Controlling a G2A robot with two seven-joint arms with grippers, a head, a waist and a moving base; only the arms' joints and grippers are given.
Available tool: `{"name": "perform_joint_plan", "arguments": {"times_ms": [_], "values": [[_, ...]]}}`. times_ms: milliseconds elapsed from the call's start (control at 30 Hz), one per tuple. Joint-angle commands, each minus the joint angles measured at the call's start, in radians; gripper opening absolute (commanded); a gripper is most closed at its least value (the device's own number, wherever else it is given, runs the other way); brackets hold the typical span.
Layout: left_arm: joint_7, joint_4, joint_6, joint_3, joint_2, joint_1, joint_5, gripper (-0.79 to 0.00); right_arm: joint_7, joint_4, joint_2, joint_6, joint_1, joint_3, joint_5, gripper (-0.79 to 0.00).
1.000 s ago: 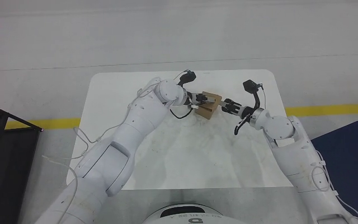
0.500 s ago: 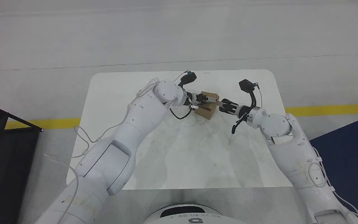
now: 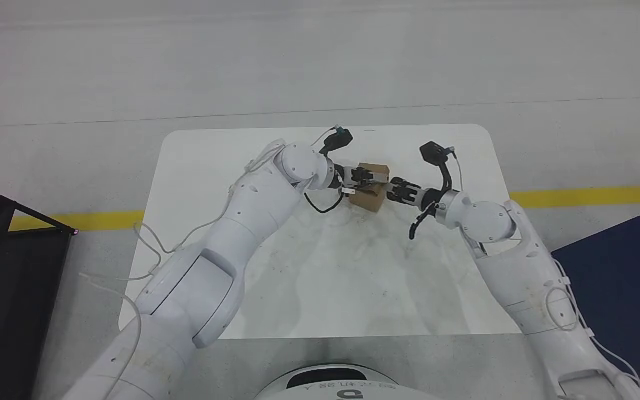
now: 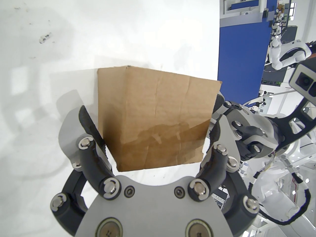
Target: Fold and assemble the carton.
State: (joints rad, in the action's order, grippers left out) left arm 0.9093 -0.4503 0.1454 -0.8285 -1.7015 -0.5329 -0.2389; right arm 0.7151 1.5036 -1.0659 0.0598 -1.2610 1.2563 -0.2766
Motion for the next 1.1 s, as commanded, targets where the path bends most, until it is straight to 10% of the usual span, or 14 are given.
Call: {"name": "perform_joint_plan", "arguments": {"times_ms": [0, 1067], "values": [[0.001, 0.002, 0.001, 0.001, -0.001, 0.001, -0.001, 0.000, -0.001, 0.000, 0.000, 0.001, 0.001, -0.001, -0.003, -0.542], [0.009, 0.036, -0.016, 0.018, -0.022, 0.016, -0.016, 0.000, 0.016, 0.007, -0.002, -0.004, -0.001, -0.015, -0.017, -0.499]]}}
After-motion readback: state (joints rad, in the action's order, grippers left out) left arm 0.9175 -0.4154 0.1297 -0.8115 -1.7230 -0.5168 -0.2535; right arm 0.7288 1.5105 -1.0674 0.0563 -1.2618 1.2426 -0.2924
